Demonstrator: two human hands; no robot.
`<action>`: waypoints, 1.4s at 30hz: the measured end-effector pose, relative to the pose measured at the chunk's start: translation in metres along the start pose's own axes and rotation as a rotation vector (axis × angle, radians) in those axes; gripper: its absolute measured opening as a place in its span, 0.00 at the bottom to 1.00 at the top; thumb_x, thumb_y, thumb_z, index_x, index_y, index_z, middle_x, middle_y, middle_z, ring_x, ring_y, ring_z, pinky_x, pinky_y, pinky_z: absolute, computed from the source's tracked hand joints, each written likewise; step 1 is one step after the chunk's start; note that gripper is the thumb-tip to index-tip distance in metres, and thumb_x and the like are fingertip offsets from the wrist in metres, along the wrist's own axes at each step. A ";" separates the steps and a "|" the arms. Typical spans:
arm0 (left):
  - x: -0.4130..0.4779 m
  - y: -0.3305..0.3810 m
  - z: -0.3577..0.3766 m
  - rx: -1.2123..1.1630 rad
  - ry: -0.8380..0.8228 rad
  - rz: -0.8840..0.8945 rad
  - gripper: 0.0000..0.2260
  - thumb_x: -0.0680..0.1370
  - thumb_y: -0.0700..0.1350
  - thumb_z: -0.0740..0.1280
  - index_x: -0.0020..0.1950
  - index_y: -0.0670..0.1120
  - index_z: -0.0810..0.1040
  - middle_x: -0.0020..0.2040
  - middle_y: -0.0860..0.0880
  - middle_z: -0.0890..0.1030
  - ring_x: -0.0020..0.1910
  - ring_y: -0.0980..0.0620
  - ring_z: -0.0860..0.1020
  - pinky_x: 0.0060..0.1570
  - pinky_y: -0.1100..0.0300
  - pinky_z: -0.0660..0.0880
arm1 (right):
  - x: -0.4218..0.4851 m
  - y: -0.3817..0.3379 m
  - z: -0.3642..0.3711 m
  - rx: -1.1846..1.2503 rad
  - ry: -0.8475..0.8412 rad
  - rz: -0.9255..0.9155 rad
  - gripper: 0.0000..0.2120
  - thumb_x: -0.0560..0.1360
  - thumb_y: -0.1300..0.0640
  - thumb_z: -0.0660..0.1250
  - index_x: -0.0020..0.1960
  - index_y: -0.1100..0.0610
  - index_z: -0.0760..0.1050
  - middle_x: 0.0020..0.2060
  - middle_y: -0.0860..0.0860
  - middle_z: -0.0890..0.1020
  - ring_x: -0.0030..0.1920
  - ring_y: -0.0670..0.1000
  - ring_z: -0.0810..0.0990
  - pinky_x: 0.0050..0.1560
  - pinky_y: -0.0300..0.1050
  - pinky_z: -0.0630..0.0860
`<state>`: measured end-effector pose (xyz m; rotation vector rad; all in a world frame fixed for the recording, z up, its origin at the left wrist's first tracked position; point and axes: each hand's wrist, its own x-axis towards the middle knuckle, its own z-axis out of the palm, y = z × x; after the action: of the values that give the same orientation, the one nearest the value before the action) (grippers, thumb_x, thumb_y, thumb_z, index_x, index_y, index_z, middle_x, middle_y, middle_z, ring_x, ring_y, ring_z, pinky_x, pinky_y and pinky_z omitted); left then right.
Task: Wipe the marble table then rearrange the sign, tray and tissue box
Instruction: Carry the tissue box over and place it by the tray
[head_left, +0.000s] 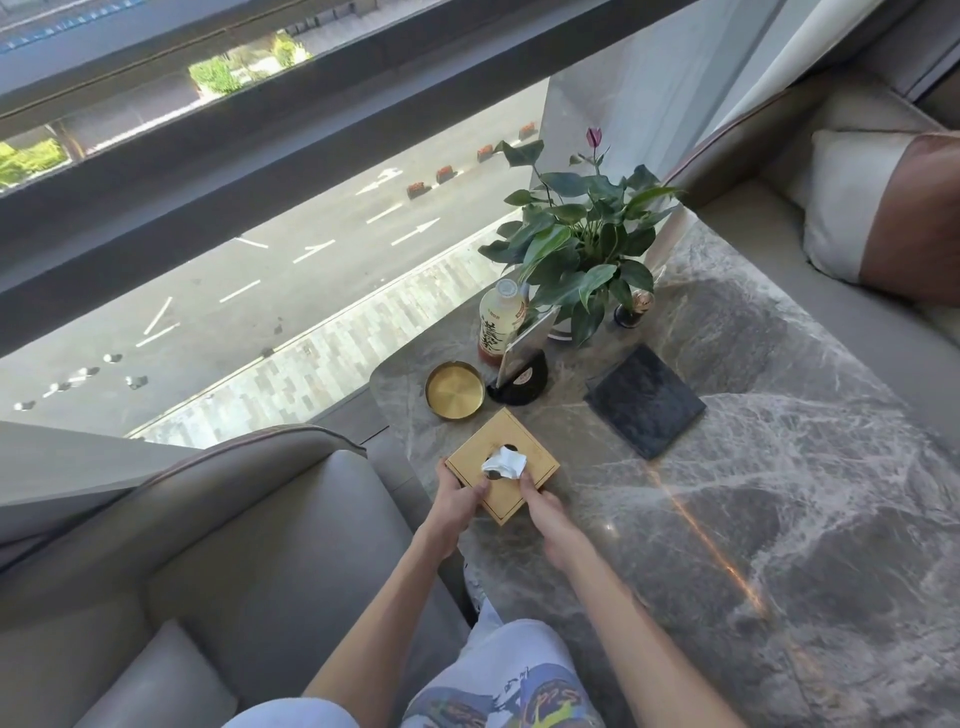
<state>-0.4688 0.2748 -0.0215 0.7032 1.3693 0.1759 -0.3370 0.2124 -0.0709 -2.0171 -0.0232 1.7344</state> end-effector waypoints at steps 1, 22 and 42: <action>0.000 0.000 0.000 0.003 -0.006 0.001 0.24 0.82 0.40 0.62 0.73 0.47 0.54 0.67 0.46 0.71 0.46 0.58 0.75 0.33 0.63 0.70 | 0.001 0.000 0.000 0.004 -0.004 0.001 0.35 0.76 0.33 0.59 0.74 0.55 0.66 0.71 0.53 0.72 0.72 0.56 0.68 0.72 0.54 0.63; -0.004 0.006 -0.002 -0.004 -0.019 -0.011 0.22 0.82 0.37 0.61 0.72 0.48 0.55 0.70 0.43 0.71 0.50 0.50 0.78 0.23 0.65 0.76 | -0.013 -0.004 -0.001 -0.010 -0.006 -0.002 0.38 0.75 0.31 0.60 0.75 0.55 0.65 0.73 0.54 0.71 0.73 0.56 0.67 0.74 0.57 0.63; 0.004 -0.003 -0.001 0.069 0.106 0.093 0.44 0.75 0.40 0.67 0.78 0.54 0.37 0.74 0.46 0.67 0.66 0.42 0.75 0.51 0.46 0.82 | -0.019 0.001 -0.015 0.104 -0.001 -0.038 0.55 0.62 0.27 0.71 0.79 0.47 0.52 0.78 0.52 0.63 0.76 0.57 0.64 0.75 0.60 0.62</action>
<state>-0.4699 0.2751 -0.0270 0.8252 1.4497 0.2436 -0.3270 0.2003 -0.0520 -1.9293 0.0274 1.6782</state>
